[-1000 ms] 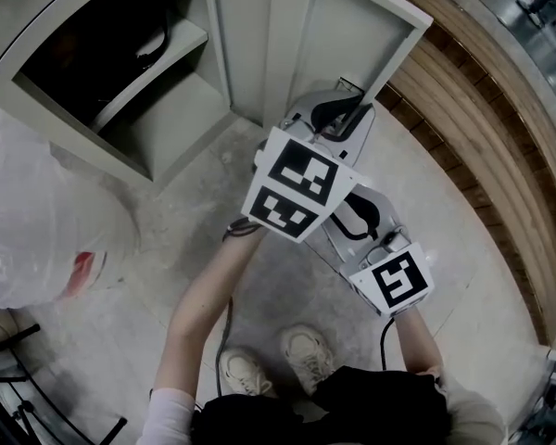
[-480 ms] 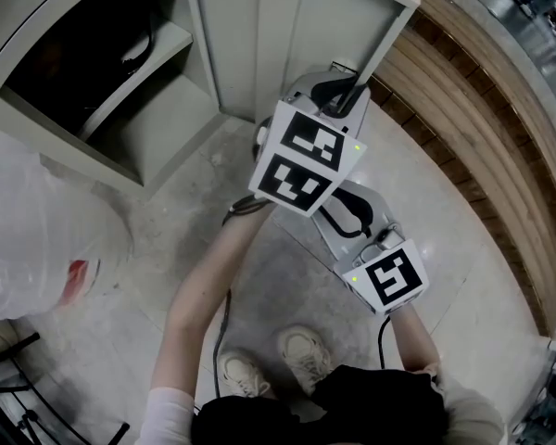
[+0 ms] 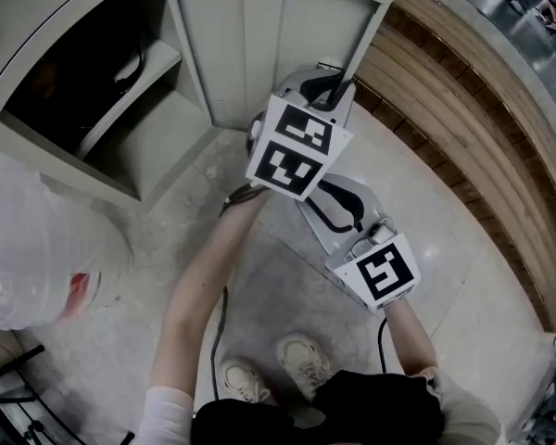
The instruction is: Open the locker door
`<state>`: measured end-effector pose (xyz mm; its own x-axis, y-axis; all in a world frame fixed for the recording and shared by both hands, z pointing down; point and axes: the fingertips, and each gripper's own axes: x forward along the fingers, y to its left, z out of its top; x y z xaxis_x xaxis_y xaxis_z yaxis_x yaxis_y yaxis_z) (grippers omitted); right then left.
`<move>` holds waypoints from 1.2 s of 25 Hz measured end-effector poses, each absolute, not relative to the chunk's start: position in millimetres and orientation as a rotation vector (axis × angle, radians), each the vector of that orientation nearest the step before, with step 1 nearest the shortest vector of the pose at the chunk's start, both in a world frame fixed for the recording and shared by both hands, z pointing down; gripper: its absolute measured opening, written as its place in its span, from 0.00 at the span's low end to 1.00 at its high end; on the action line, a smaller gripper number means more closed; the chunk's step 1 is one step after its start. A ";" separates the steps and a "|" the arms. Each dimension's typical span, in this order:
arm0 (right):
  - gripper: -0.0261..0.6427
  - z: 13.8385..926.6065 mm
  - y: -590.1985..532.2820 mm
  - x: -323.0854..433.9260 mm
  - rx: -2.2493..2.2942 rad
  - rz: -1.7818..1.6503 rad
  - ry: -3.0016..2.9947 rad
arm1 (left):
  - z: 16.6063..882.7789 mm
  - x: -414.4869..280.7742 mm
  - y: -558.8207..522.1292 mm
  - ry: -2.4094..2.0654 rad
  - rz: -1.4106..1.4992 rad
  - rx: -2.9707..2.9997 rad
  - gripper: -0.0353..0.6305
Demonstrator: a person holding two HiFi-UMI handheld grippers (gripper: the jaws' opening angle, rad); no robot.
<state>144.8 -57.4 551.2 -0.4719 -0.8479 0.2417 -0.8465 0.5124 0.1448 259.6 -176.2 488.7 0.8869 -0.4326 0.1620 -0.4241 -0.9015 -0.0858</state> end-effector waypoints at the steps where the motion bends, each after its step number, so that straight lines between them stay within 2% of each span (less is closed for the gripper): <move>1: 0.19 549.5 -58.2 148.0 1.439 -0.005 -2.476 | 488.8 261.1 -178.1 0.689 -0.276 -3.006 0.13; 30: 0.19 536.2 -54.2 169.5 1.514 0.020 -2.498 | 487.6 264.6 -181.6 0.725 -0.314 -2.937 0.13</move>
<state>169.5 -54.2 536.2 -0.4451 -0.8743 0.1938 -0.8772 0.4692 0.1018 264.6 -181.6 487.6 0.8653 -0.4698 0.1750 -0.4492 -0.8815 -0.1455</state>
